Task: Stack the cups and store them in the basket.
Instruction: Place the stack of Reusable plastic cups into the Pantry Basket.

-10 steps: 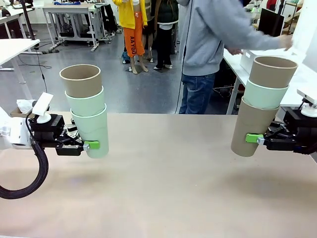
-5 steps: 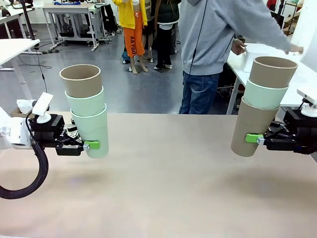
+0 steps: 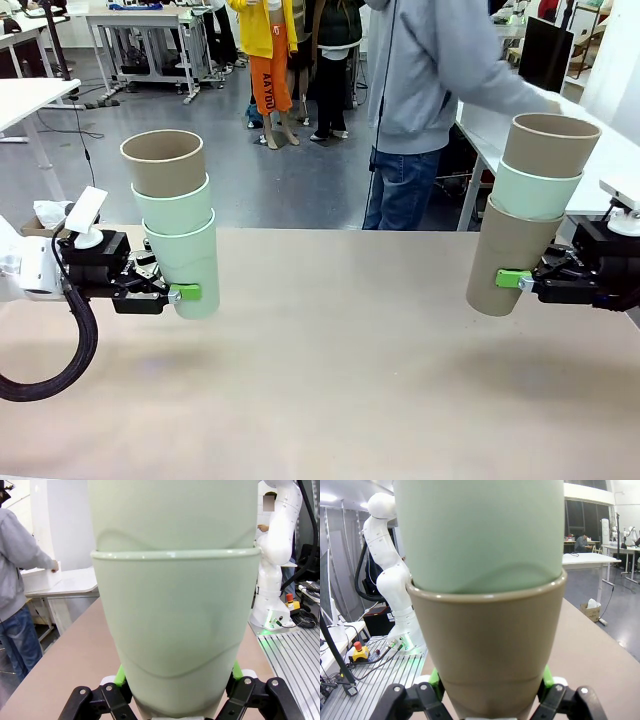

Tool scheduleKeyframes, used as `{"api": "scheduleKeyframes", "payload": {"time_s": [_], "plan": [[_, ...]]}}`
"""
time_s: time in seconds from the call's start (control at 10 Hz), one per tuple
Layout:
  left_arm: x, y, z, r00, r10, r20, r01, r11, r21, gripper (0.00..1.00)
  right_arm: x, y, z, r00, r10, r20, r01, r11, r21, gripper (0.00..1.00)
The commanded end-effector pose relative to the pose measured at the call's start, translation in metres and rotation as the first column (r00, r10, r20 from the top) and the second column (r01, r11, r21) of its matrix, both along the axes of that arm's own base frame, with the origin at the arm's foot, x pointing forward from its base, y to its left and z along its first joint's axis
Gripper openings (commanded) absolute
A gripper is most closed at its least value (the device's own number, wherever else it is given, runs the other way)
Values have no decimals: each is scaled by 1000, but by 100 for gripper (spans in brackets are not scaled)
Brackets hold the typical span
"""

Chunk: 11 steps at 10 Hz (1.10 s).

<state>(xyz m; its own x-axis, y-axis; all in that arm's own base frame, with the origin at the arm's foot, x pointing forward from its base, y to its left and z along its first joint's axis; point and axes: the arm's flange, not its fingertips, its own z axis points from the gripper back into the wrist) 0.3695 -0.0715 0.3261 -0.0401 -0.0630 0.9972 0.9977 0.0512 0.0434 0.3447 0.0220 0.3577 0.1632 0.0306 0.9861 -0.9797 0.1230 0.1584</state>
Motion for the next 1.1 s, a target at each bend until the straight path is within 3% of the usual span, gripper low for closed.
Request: {"api": "scheduleKeyframes", "payload": {"time_s": [0.0,1.0], "plan": [[0,-1,3,1000,-3,3,3,1000,-3,83,1,0,3,1000,-2,10,2,1000,1,85],[0,-1,3,1000,-3,3,3,1000,-3,83,1,0,3,1000,-2,10,2,1000,1,85]]}}
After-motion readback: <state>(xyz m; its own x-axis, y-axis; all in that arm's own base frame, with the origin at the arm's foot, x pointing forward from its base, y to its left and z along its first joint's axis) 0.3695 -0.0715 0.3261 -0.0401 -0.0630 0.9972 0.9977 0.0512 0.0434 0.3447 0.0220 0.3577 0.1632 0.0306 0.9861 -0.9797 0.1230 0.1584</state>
